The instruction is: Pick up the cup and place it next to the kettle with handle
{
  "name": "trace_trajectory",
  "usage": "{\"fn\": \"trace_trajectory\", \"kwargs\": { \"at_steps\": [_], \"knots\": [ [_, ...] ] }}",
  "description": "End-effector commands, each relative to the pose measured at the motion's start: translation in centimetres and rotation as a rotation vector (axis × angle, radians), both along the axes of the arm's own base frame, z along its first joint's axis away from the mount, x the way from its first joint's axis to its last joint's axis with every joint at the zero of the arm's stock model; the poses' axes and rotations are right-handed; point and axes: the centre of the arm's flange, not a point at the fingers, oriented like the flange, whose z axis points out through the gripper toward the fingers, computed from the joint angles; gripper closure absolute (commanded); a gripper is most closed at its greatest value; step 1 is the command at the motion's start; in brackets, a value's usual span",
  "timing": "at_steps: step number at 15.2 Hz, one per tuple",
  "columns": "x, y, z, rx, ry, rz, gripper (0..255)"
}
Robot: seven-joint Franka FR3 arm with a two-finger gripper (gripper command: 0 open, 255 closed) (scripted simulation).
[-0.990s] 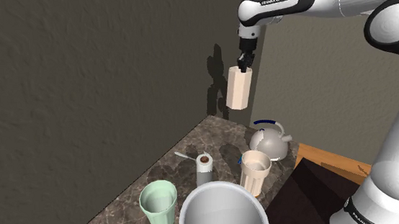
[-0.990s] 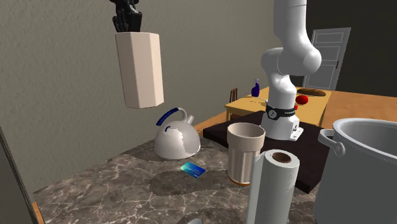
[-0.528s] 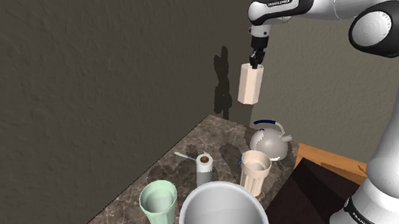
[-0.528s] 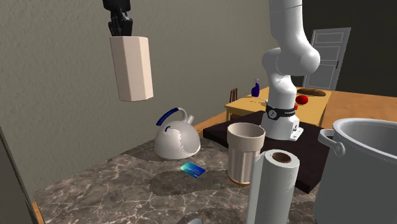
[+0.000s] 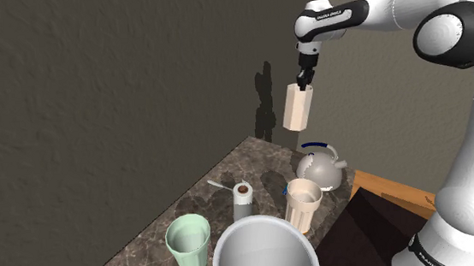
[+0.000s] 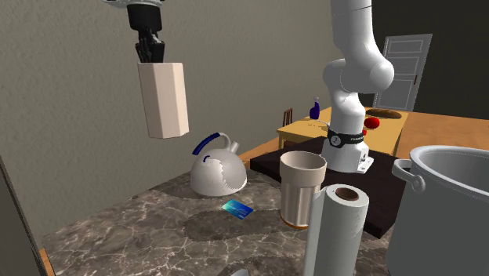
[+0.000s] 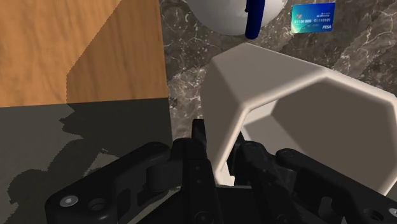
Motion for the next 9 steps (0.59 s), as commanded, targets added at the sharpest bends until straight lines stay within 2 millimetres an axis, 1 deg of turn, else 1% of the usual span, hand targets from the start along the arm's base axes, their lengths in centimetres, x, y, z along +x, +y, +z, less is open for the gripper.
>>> {"fn": "trace_trajectory", "kwargs": {
  "at_steps": [1,9],
  "knots": [
    [0.0,0.0,-1.1,0.0,-0.001,0.0,255],
    [0.0,0.0,-5.3,0.0,-0.001,0.0,255]
  ]
}}
